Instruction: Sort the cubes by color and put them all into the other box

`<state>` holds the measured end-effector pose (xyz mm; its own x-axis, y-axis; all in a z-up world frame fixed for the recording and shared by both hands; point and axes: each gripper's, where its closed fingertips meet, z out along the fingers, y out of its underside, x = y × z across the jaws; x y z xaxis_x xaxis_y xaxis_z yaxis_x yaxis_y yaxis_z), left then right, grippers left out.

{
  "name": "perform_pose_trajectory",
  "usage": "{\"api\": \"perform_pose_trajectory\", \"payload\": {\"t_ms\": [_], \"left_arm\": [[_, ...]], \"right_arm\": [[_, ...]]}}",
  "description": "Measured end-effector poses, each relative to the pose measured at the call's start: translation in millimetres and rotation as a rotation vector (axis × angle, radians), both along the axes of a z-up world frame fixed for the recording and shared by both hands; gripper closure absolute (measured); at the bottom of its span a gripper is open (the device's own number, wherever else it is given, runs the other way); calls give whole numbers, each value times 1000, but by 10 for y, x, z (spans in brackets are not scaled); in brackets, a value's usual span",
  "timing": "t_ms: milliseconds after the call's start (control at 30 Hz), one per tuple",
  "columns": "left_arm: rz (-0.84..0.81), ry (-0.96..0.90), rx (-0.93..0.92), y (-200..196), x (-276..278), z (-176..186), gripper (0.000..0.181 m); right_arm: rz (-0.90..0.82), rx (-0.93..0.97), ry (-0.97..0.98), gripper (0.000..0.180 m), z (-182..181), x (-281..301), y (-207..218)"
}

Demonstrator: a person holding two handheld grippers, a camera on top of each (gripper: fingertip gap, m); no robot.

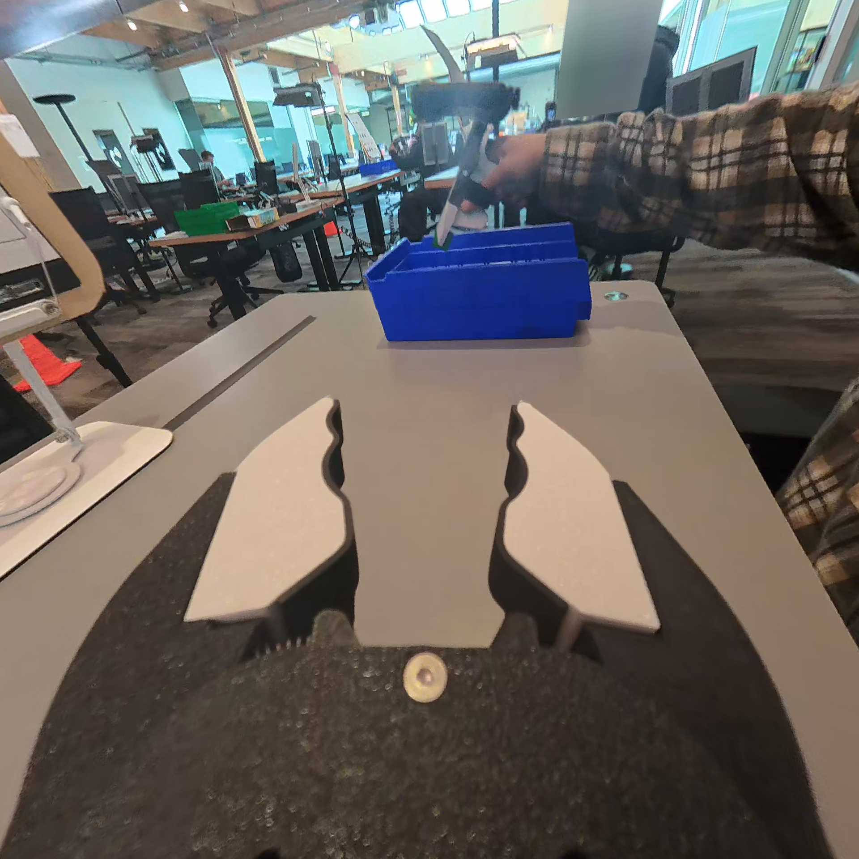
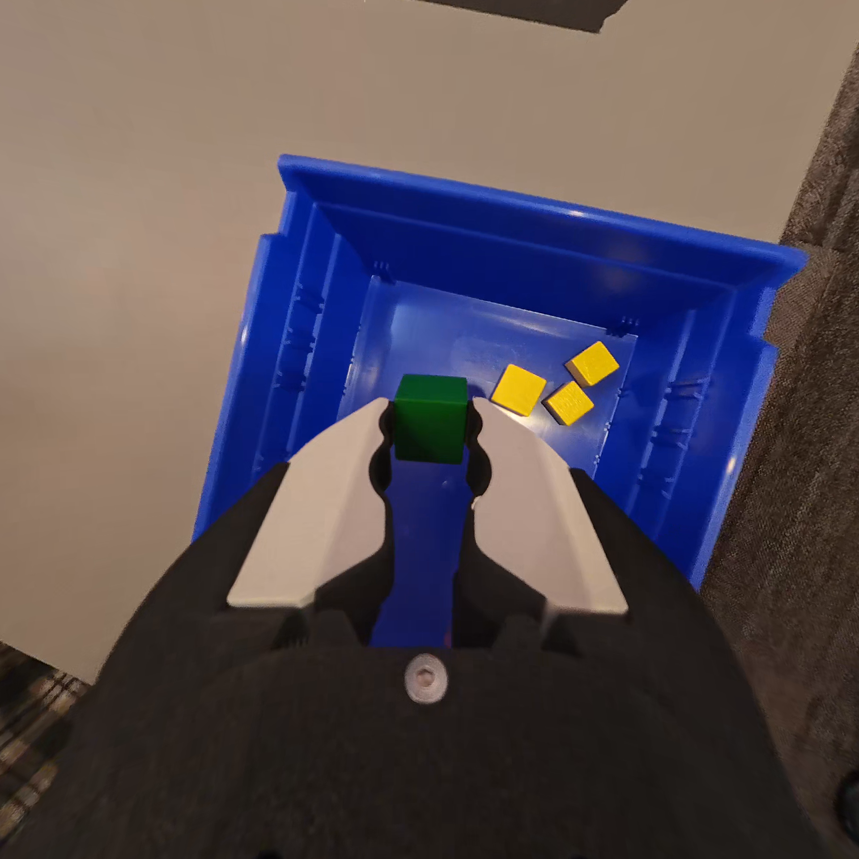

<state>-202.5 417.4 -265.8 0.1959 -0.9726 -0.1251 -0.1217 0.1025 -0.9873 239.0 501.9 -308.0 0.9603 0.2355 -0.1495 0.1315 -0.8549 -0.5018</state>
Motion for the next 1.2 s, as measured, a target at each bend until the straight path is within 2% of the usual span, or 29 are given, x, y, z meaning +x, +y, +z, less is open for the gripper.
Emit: {"api": "perform_pose_trajectory", "payload": {"t_ms": [267,633,700,833,967,1100,1200], "left_arm": [[14,102,-26,-39,179,-16,113],[-11,202,1,-78,399,-89,112],[-8,201,-2,-73,379,-94,112],[10,175,-10,-55,255,-74,113],[42,141,-23,-25,83,-83,113],[82,106,-35,15,-96,-80,114],[116,96,-22,35,-270,-53,114]], "right_arm": [[88,-44,6,151,-234,-138,142],[164,-117,40,151,-753,-431,414],[161,-99,41,143,-762,-438,448],[145,-44,59,136,-438,-376,412],[144,76,70,129,257,-404,239],[187,209,51,121,877,-657,-71],[230,278,33,104,1063,-961,-326]]}}
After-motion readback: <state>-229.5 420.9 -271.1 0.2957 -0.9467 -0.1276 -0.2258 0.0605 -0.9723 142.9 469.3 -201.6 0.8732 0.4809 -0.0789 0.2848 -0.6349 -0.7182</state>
